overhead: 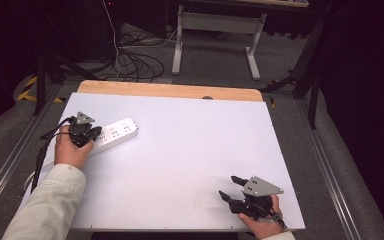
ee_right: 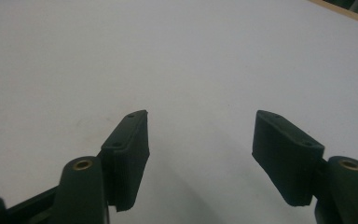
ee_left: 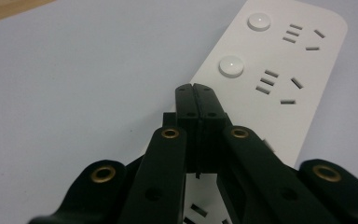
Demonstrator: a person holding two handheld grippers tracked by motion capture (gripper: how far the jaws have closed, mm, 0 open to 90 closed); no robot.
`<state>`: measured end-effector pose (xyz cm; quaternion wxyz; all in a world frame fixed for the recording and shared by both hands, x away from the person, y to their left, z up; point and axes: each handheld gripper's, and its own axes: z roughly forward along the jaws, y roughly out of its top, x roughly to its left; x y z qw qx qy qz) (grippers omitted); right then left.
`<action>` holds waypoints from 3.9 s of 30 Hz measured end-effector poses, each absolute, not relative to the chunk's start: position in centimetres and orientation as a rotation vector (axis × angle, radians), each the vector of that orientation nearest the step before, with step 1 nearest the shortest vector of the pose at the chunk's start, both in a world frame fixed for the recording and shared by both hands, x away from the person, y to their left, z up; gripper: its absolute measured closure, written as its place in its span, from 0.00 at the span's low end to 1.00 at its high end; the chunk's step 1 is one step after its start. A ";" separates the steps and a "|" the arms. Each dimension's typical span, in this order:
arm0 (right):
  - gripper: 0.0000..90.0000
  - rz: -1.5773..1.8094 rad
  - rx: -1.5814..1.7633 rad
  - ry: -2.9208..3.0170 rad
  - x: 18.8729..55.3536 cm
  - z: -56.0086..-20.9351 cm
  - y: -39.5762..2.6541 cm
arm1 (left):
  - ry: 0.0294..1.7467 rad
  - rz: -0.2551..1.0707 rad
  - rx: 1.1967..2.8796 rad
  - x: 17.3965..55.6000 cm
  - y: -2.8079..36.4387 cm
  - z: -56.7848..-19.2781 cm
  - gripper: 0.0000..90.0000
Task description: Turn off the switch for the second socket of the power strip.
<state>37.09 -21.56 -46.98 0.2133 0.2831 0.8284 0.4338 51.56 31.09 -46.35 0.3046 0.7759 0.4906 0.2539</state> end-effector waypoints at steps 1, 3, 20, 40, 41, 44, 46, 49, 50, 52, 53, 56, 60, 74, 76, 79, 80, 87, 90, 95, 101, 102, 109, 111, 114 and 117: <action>0.41 1.204 0.786 2.299 37.1 -47.0 -21.6 | 1.299 0.668 2.052 51.6 31.1 -46.4 1.00; 0.41 1.204 0.787 2.300 37.1 -47.0 -21.6 | 1.300 0.667 2.052 51.6 31.1 -46.4 1.00; 0.41 1.199 0.788 2.300 37.2 -47.0 -21.5 | 1.291 0.702 2.024 51.4 31.6 -46.3 1.00; 0.41 1.197 0.787 2.302 37.3 -47.0 -21.4 | 1.231 0.653 1.935 49.8 30.5 -42.9 0.91; 0.41 1.200 0.787 2.301 37.4 -47.0 -21.4 | 1.228 0.653 1.928 49.7 30.5 -42.7 0.90; 0.41 1.195 0.789 2.301 37.3 -47.0 -21.4 | 1.220 0.650 1.919 49.5 30.3 -42.3 0.87; 0.41 1.199 0.793 2.298 37.3 -47.0 -21.5 | 1.215 0.647 1.917 49.3 30.2 -42.2 0.81; 0.41 1.198 0.791 2.296 37.2 -47.0 -21.5 | 1.210 0.649 1.913 48.8 29.8 -41.8 0.65; 0.41 1.201 0.797 2.295 37.2 -47.0 -21.6 | 1.200 0.642 1.911 48.6 29.8 -41.6 0.60; 0.41 1.201 0.797 2.295 37.2 -47.0 -21.5 | 1.176 0.631 1.907 48.1 29.6 -41.2 0.55; 0.41 1.198 0.790 2.297 37.2 -47.0 -21.5 | 1.165 0.628 1.902 47.9 29.5 -40.9 0.52; 0.41 1.200 0.795 2.297 37.2 -47.0 -21.4 | 1.120 0.588 1.884 47.0 29.2 -40.2 0.45; 0.41 1.205 0.799 2.294 37.2 -47.0 -21.5 | 1.066 0.540 1.856 45.6 28.5 -39.3 0.37; 0.41 1.205 0.790 2.292 37.1 -46.9 -21.5 | 0.872 0.552 1.893 40.3 26.1 -38.7 0.25; 0.41 1.205 0.788 2.290 37.1 -46.9 -21.5 | 0.856 0.543 1.888 39.8 25.9 -38.9 0.24; 0.41 1.207 0.789 2.291 37.1 -46.9 -21.5 | 0.829 0.508 1.887 39.1 25.8 -39.2 0.24; 0.41 1.206 0.789 2.290 37.1 -46.9 -21.6 | 0.830 0.487 1.880 38.8 25.7 -39.3 0.24; 0.41 1.214 0.795 2.290 37.0 -46.8 -21.6 | 0.807 0.408 1.875 37.5 25.5 -40.6 0.24; 0.41 1.221 0.790 2.288 37.0 -46.8 -21.7 | 0.790 0.371 1.853 36.8 25.4 -41.2 0.29; 0.41 1.237 0.791 2.288 37.0 -46.8 -21.7 | 0.746 0.370 1.876 36.0 25.4 -42.9 0.27; 0.41 1.247 0.789 2.286 37.0 -46.7 -21.7 | 0.719 0.364 1.874 35.6 25.9 -44.8 0.25; 0.41 1.248 0.789 2.286 37.0 -46.7 -21.7 | 0.707 0.370 1.890 35.6 25.9 -45.1 0.25; 0.41 1.247 0.786 2.290 37.0 -46.8 -21.7 | 0.707 0.302 1.872 35.6 25.7 -47.2 0.25; 0.41 1.248 0.786 2.290 37.0 -46.8 -21.7 | 0.714 0.292 1.881 35.6 25.5 -47.7 0.25; 0.41 1.247 0.786 2.291 37.0 -46.8 -21.8 | 0.718 0.279 1.908 35.6 25.3 -48.4 0.25; 0.41 1.248 0.786 2.293 37.0 -46.8 -21.8 | 0.713 0.292 1.935 35.7 25.1 -48.8 0.25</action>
